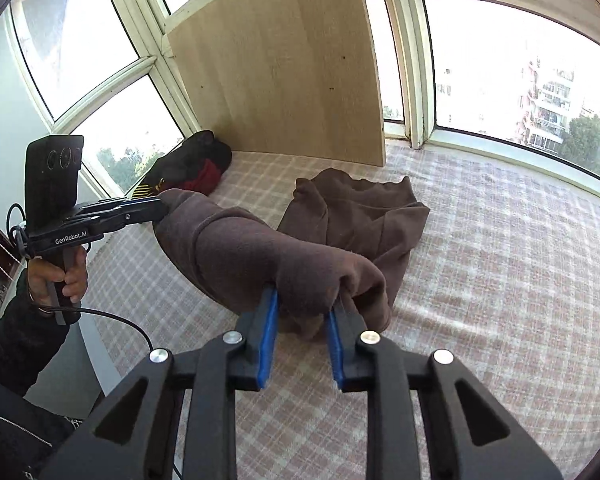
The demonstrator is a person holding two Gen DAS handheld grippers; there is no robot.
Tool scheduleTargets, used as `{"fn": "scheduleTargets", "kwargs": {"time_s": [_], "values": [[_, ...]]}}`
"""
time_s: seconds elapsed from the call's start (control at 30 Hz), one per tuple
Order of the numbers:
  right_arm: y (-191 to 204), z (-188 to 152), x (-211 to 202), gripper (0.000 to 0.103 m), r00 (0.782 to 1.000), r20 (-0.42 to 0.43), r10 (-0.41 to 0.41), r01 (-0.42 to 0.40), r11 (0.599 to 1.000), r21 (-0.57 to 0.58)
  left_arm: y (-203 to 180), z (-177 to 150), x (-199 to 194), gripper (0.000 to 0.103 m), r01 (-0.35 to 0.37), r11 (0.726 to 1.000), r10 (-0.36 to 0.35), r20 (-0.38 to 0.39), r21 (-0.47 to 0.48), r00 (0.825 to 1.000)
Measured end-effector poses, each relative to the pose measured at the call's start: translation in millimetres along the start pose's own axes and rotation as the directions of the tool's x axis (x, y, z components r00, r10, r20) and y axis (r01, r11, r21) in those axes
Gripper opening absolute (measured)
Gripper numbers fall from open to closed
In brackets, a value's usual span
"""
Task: Fold clothes
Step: 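Grasp the folded bundle with the right gripper while the left gripper grasps its other side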
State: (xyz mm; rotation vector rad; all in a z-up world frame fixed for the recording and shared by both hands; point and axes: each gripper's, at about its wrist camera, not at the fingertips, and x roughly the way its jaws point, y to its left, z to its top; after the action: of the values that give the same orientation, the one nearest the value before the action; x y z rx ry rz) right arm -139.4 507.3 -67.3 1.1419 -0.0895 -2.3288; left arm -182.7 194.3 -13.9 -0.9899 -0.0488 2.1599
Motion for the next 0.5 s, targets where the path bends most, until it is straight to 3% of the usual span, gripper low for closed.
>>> {"fn": "scheduleTargets", "kwargs": {"time_s": [0.23, 0.5], "values": [[-84.3, 98.0, 75.5, 0.017, 0.999, -0.048, 0.002, 0.002, 0.995, 0.100, 60.3, 85.1, 90.5, 0.010, -0.066, 0.997, 0.065, -0.022, -0.036, 0.998], [-144.5, 137.3, 181.3, 0.015, 0.976, -0.203, -0.078, 0.106, 0.986, 0.131, 122.4, 112.0, 187.5, 0.010, -0.111, 0.988, 0.100, -0.106, -0.104, 0.989]]}}
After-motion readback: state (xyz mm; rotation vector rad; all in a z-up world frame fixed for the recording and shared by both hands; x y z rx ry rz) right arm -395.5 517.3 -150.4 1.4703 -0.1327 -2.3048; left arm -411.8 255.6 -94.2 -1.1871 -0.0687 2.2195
